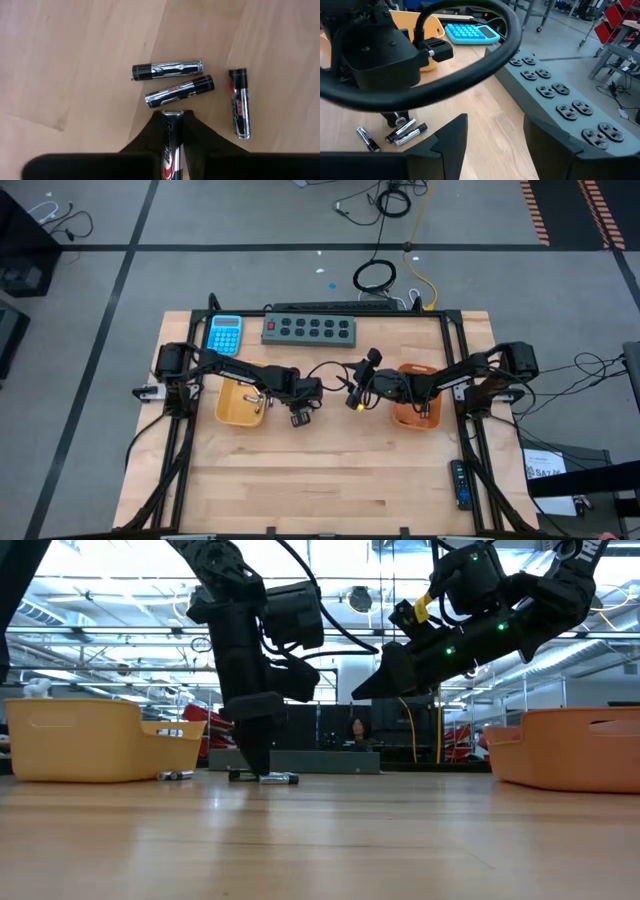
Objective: Sort batteries
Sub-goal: Put the white battery into the yellow bin
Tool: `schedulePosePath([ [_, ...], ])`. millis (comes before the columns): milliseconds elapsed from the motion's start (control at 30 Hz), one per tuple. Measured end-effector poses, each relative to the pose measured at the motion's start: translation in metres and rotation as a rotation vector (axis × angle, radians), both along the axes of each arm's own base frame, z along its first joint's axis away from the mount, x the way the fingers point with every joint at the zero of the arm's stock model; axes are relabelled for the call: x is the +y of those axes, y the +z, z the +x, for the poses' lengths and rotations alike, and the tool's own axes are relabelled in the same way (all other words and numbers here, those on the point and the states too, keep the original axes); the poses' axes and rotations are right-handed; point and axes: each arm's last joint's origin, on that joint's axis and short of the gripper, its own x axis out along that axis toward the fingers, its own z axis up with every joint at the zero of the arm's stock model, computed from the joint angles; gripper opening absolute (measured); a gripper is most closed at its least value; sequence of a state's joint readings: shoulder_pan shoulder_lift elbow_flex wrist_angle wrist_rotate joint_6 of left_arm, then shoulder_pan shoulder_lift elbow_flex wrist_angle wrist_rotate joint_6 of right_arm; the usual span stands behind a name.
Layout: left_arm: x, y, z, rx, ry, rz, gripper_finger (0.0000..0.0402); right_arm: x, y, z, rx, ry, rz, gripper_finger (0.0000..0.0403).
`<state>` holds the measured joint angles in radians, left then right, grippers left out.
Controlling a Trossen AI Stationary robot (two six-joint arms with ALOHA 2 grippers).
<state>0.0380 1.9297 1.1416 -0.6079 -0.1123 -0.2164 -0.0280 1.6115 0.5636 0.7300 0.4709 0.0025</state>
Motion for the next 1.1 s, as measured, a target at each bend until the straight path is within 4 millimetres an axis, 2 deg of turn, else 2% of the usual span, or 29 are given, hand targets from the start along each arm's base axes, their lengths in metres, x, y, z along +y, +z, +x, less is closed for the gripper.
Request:
schedulePosePath([
  [167,0.000,0.000,-0.003,0.031,-0.041,0.014,0.0041,0.000,0.000,0.000,0.000,-0.001,0.002,0.0185],
  [233,-0.001,0.006,-0.006,0.047,-0.045,0.016,0.0041,0.000,0.000,0.000,-0.002,-0.001,0.003,0.0185],
  [333,-0.003,0.027,-0.015,0.082,-0.043,0.025,0.0041,0.000,0.000,0.000,-0.006,-0.003,0.009,0.0185],
  [433,-0.004,0.069,-0.021,-0.011,-0.008,0.055,0.0041,0.000,0.000,0.000,-0.012,-0.003,0.010,0.0185],
  [500,-0.004,0.087,-0.036,-0.006,0.040,0.055,0.0041,0.000,0.000,0.000,-0.014,-0.004,0.013,0.0185],
  [567,-0.004,0.090,-0.054,0.060,0.087,0.052,0.0041,0.000,0.001,0.000,-0.017,-0.004,0.013,0.0185],
  [667,-0.008,0.094,-0.075,0.070,0.159,0.062,0.0046,0.000,0.001,0.000,-0.021,-0.003,0.013,0.0185],
  [733,-0.011,0.087,-0.088,0.093,0.200,0.071,0.0067,0.001,0.001,0.000,-0.021,-0.001,0.013,0.0185],
  [833,-0.013,0.080,-0.098,0.113,0.229,0.105,0.0116,0.001,0.001,0.000,-0.021,0.002,0.015,0.0185],
  [1000,-0.013,0.080,-0.096,0.098,0.190,0.131,0.0203,0.001,0.002,0.001,-0.030,0.003,0.015,0.0185],
  [1100,-0.011,0.081,-0.092,0.059,0.180,0.144,0.0233,0.001,0.002,0.001,-0.031,0.003,0.015,0.0185],
])
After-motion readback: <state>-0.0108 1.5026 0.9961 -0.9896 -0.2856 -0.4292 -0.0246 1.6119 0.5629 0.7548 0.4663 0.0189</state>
